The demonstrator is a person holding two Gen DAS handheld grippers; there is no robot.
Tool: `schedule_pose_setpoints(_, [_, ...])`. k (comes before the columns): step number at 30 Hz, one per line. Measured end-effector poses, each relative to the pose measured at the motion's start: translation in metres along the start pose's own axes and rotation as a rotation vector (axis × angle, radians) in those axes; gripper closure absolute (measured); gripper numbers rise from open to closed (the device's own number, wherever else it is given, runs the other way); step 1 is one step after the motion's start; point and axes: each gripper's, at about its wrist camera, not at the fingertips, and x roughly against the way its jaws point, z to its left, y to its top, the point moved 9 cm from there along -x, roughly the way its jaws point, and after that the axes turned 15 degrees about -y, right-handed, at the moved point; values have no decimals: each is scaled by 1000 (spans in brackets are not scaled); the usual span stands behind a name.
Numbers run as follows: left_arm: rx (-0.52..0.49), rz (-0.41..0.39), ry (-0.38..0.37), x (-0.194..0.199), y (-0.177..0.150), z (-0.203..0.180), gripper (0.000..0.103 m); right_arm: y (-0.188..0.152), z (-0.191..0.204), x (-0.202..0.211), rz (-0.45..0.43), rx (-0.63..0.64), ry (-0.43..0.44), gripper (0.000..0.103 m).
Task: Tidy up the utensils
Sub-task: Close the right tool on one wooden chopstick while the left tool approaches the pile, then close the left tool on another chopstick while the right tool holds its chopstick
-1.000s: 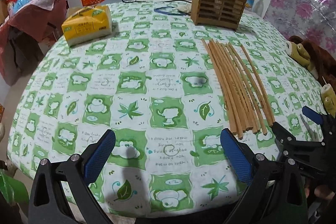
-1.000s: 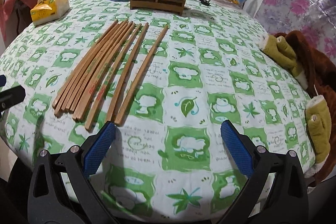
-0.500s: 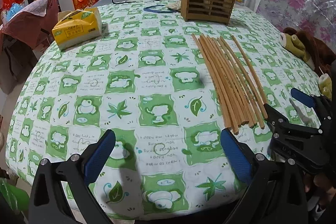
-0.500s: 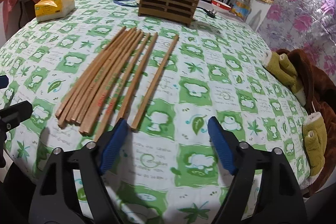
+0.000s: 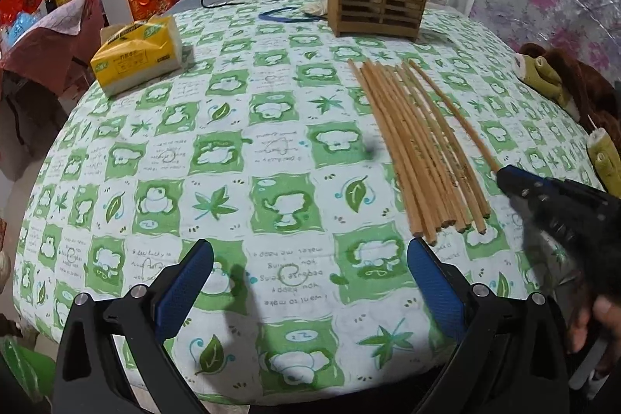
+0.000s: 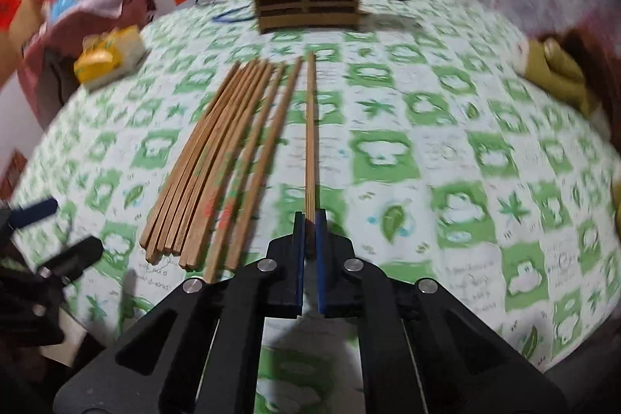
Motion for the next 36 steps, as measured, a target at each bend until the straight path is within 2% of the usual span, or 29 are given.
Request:
schedule_pose_setpoints(4, [-1, 14, -31, -8, -1, -6, 5, 2, -19, 11, -32, -18, -7, 97])
schedule_pose_setpoints(11, [-68, 35, 28, -21, -5, -15, 5, -7, -27, 8, -12, -22, 3, 97])
schedule_pose_setpoints(13, [-76, 43, 43, -25, -6, -14, 9, -8, -27, 7, -12, -20, 8, 97])
schedule_pose_setpoints(26, [-72, 32, 23, -37, 6, -22, 10, -11, -36, -2, 11, -55, 40, 97])
schedule_pose_setpoints(28, [-77, 19, 13, -38, 7, -25, 15, -12, -36, -3, 12, -57, 43, 96])
schedule_pose_setpoints(33, [-161, -16, -25, -40, 10, -45, 49, -12, -36, -3, 13, -58, 42, 95])
schedule_pose_setpoints(36, [-184, -23, -51, -40, 10, -52, 62, -12, -37, -2, 11, -61, 40, 93])
